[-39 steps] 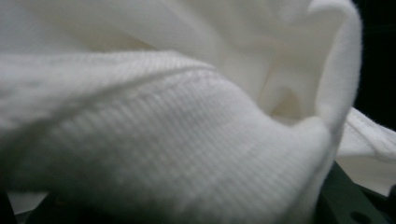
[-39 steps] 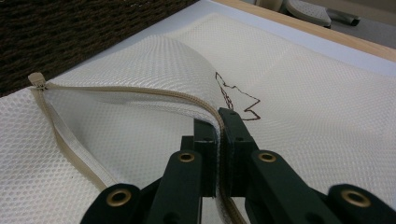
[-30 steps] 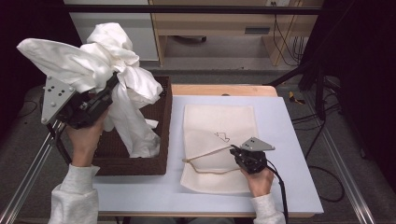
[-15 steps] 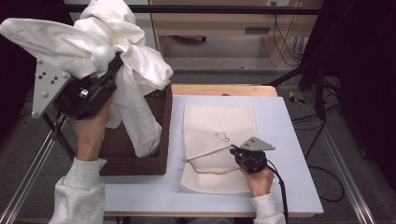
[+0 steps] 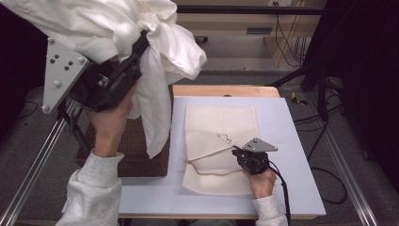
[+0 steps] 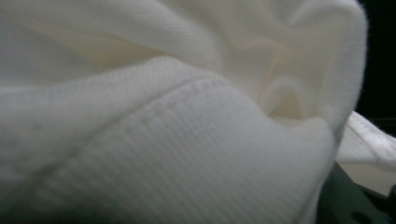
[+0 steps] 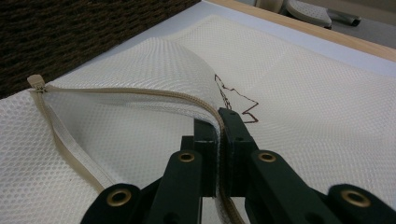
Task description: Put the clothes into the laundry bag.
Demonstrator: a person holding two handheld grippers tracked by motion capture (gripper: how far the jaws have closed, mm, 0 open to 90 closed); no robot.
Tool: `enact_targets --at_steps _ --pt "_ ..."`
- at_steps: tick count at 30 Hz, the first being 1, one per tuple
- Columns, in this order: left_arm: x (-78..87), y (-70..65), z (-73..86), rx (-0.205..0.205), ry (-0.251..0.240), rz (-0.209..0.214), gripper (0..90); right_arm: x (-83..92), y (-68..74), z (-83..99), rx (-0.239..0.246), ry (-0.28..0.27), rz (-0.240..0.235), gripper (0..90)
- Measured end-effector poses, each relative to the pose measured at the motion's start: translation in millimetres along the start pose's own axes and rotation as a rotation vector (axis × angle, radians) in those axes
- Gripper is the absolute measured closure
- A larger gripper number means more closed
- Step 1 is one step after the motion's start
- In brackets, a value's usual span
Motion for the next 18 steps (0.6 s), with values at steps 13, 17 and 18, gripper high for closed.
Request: enact_targets --at_steps 13,17,18 --pt "-22.9 -52.1 -20.4 0.045 -0.032 0.107 59.7 1.8 -5.2 -1.6 -0.011 -0.016 0.006 86.6" --pt "-30.1 -66.1 -25.0 0.046 -0.031 0.132 59.6 1.6 -6.1 -2.0 -0.015 -0.020 0.007 86.6" --pt "-31.4 -69.3 -26.4 0.041 -0.036 0.135 59.6 2.1 -6.6 -2.1 -0.013 -0.020 0.008 86.6"
Point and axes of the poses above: each handheld gripper's, and its own axes: x roughly backward along the jaws, z roughly out of its underside, y roughly to its left, the point moved 3 cm from there along -x, roughly forward along the jaws, and after that the axes turned 9 degrees about -x, right-handed, at the moved point
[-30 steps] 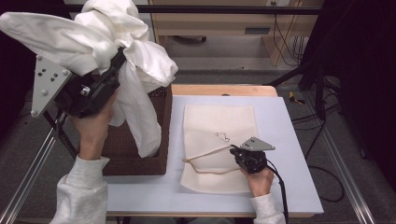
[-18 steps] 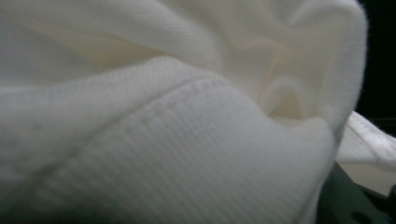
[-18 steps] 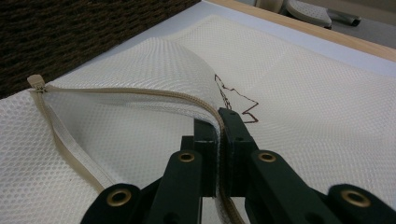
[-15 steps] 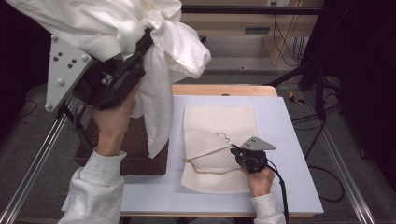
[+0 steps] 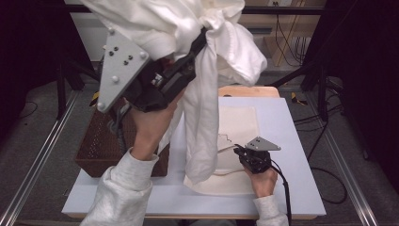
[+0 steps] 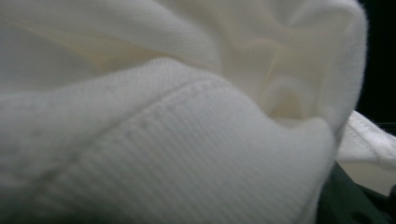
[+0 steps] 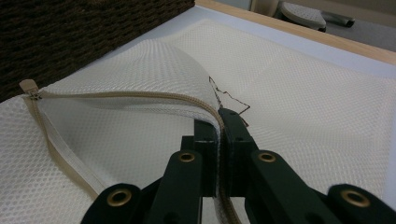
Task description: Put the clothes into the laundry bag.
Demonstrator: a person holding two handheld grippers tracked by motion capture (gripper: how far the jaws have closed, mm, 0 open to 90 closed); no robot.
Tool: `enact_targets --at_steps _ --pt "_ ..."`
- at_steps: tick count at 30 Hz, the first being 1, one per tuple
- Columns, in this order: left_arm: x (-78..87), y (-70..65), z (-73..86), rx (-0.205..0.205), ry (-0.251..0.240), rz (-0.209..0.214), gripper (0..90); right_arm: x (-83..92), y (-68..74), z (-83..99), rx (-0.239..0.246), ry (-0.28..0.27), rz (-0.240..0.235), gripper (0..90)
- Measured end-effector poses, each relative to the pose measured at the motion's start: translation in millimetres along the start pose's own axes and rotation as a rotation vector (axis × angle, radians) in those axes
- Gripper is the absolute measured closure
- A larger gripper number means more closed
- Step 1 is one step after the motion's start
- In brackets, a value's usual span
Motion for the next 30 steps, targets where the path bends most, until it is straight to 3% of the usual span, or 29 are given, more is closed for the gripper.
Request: enact_targets --at_steps 8,13,20,26,30 --pt "-20.4 -19.3 -17.0 0.003 -0.030 0.023 59.6 0.4 -2.2 -0.4 -0.013 -0.005 0.001 86.6" --pt "-25.0 -26.6 -16.3 -0.001 -0.030 0.029 59.6 3.8 -5.6 -0.9 -0.024 -0.017 -0.002 86.6" --pt "-7.5 -21.7 9.2 -0.001 0.036 0.064 59.5 5.0 -10.0 -0.7 -0.033 -0.017 0.004 86.6" --pt "27.7 -13.7 43.1 -0.025 0.166 0.116 59.4 -0.8 -12.1 0.0 -0.047 -0.010 0.009 86.7" --pt "50.5 -12.5 72.2 -0.017 0.237 0.146 59.4 -2.5 -12.8 0.2 -0.054 -0.008 0.014 86.7"
Point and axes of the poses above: each handheld gripper's, and its own axes: x roughly backward along the jaws, z roughly out of its underside, y roughly to its left, the point moved 3 cm from there along -x, roughly forward along the jaws, and after that the axes turned 9 degrees about -x, right-handed, at the moved point
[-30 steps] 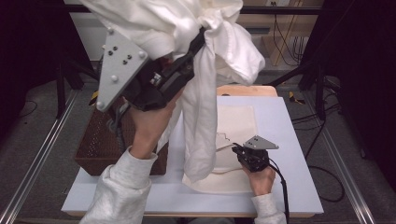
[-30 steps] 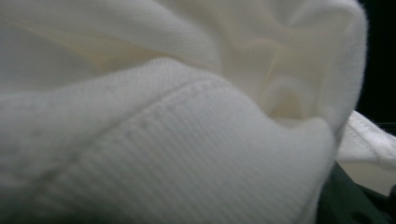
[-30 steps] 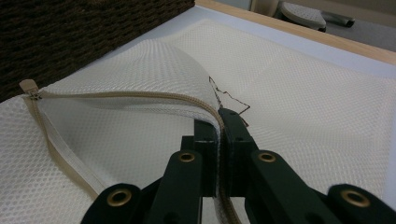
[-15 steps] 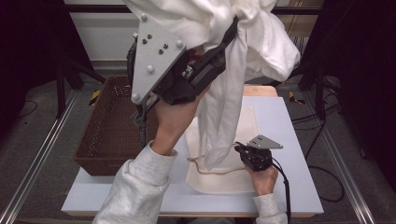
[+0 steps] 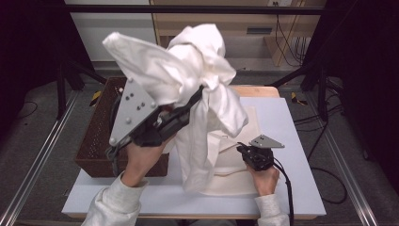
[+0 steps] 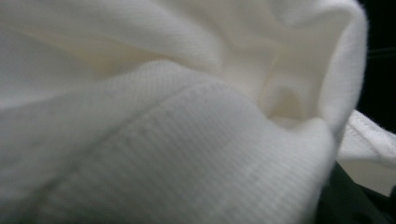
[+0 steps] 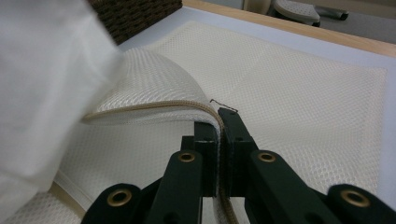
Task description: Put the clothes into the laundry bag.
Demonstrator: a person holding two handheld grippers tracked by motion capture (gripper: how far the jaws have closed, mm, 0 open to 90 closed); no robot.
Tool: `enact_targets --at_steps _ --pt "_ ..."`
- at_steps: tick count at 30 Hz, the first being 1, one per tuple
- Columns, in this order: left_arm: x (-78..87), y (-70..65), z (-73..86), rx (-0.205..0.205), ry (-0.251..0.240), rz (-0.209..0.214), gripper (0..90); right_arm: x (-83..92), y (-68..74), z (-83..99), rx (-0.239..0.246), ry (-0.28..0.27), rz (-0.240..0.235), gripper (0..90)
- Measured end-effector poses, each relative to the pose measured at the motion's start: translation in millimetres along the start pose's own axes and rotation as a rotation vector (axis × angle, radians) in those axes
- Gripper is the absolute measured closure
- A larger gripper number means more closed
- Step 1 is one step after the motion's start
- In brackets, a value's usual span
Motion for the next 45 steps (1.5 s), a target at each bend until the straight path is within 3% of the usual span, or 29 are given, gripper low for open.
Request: enact_targets --at_steps 9,18,26,34,38,45 --pt "19.0 -19.2 62.1 0.012 0.119 0.074 59.0 -3.4 -0.5 -0.5 -0.016 -0.012 0.009 86.8" --pt "13.7 -46.6 127.6 0.044 0.254 0.177 58.4 -4.0 -1.6 -0.7 -0.023 -0.022 0.019 86.8" --pt "8.8 -76.5 164.4 0.022 0.339 0.246 57.7 -4.0 -2.0 -1.1 -0.034 -0.032 0.022 86.8" --pt "-18.2 -108.1 215.7 0.011 0.477 0.334 57.5 -4.7 -2.3 -1.2 -0.043 -0.038 0.021 86.7" --pt "-30.1 -116.3 226.5 0.017 0.498 0.362 57.5 -4.8 -2.4 -1.2 -0.046 -0.040 0.023 86.7" --pt "-57.2 -135.7 251.8 -0.020 0.581 0.398 57.4 -5.1 -2.1 -0.6 -0.041 -0.038 0.028 86.8"
Point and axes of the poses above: each handheld gripper's, and its own axes: x roughly backward along the jaws, z roughly out of its underside, y roughly to its left, the point moved 3 cm from there along -x, roughly forward along the jaws, and after that the axes turned 9 degrees about -x, right-handed, at the moved point
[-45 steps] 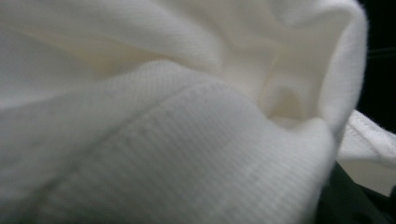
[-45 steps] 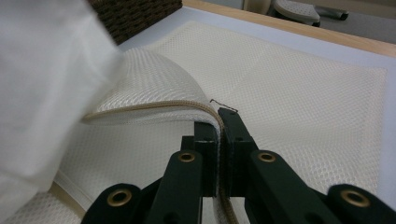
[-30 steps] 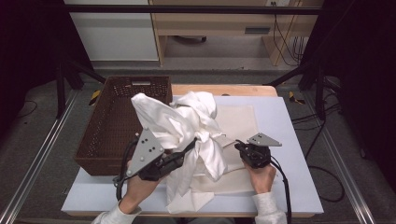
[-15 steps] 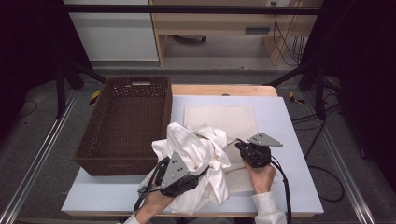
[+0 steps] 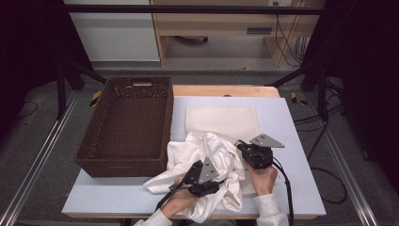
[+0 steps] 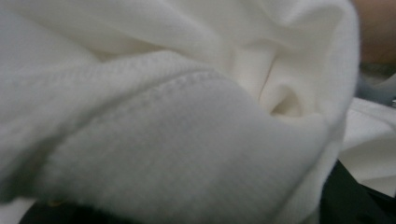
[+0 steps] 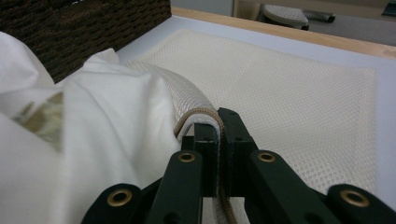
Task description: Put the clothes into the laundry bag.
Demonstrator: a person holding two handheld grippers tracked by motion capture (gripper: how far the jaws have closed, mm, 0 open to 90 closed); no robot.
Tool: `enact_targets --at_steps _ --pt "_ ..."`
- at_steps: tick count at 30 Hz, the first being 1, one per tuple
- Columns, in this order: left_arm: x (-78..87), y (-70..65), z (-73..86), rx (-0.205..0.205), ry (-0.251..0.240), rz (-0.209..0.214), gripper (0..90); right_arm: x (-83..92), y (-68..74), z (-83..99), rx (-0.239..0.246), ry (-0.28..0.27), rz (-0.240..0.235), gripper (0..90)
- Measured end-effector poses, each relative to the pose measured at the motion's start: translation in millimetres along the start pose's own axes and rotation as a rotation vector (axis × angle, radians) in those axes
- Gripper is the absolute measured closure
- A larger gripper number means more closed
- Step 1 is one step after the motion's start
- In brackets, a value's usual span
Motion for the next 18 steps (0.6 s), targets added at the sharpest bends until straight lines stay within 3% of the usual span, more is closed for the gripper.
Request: enact_targets --at_steps 3,8,9,10,11,15,18 --pt "-15.5 2.0 0.0 0.017 0.033 0.003 56.9 -0.1 0.7 0.1 0.003 0.001 -0.004 86.8" --pt "-19.9 0.3 -0.8 0.017 0.040 -0.001 49.2 -0.4 1.1 0.9 0.002 0.006 -0.005 86.8" --pt "-17.4 -0.3 -1.0 0.027 0.034 0.001 45.6 -0.2 0.5 1.1 0.002 0.008 -0.002 86.8" --pt "-13.5 -0.6 -2.1 0.035 0.028 0.007 36.5 0.3 -0.6 1.6 -0.004 0.005 -0.005 86.8" --pt "-8.2 -0.4 -4.0 0.047 0.021 0.015 36.5 0.3 -0.6 1.6 -0.004 0.005 -0.005 86.8" --pt "22.3 4.2 -16.2 0.041 -0.015 -0.034 22.7 1.2 -1.2 1.6 0.000 0.005 -0.002 86.7" --pt "44.1 11.5 -25.1 0.055 -0.072 -0.060 21.4 0.9 -1.3 1.8 0.006 0.008 0.002 86.8"
Point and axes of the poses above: each handheld gripper's, and its own axes: x roughly backward along the jaws, z roughly out of its underside, y roughly to its left, the point moved 3 cm from there along -x, roughly forward along the jaws, and after that the axes turned 9 degrees about -x, right-handed, at the moved point
